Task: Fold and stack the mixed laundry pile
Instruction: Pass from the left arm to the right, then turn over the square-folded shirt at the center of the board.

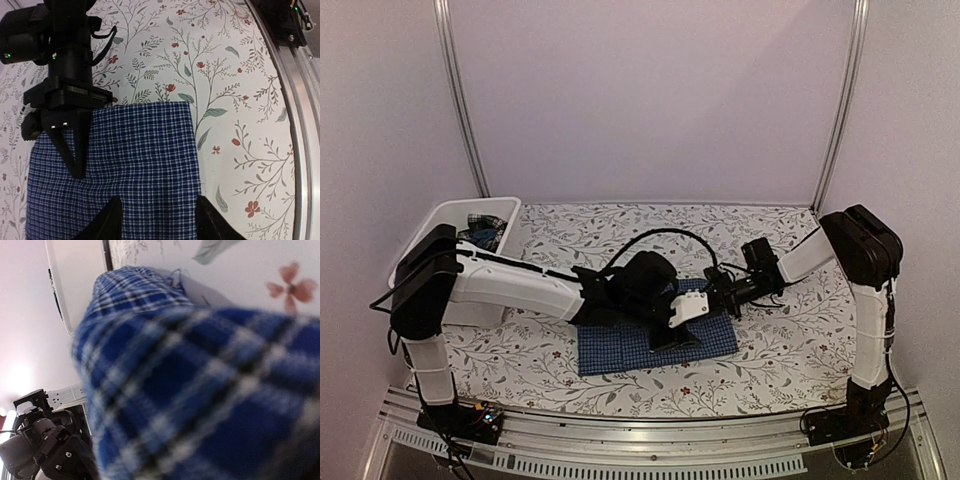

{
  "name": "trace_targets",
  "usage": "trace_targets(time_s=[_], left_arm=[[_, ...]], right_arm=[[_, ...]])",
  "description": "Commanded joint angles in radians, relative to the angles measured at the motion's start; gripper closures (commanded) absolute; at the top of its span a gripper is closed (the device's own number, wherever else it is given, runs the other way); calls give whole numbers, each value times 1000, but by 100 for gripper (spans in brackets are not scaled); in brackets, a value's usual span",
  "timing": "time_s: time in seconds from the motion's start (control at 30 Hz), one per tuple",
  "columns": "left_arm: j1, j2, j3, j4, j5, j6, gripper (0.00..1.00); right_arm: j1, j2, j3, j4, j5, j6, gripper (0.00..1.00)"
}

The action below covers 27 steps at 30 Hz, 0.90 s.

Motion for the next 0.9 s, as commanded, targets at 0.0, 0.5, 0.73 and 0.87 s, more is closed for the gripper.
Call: trace_targets(time_s=[0.0,0.5,0.73,0.87], left_arm=[[43,-144,-54,13,-96,-127,44],[195,-320,-192,-101,-223,-387,25],[231,-346,-205,-135,-237,-382,24],[256,-365,-212,-168,-245,-388,23]], right_arm=[[-32,-75,11,-354,212,-92,100],[-164,-344,286,-1071,769,-465,100],[-232,-463,425,-1267,1162,-485,100],[-286,-526,473,-1313,1419,-486,100]])
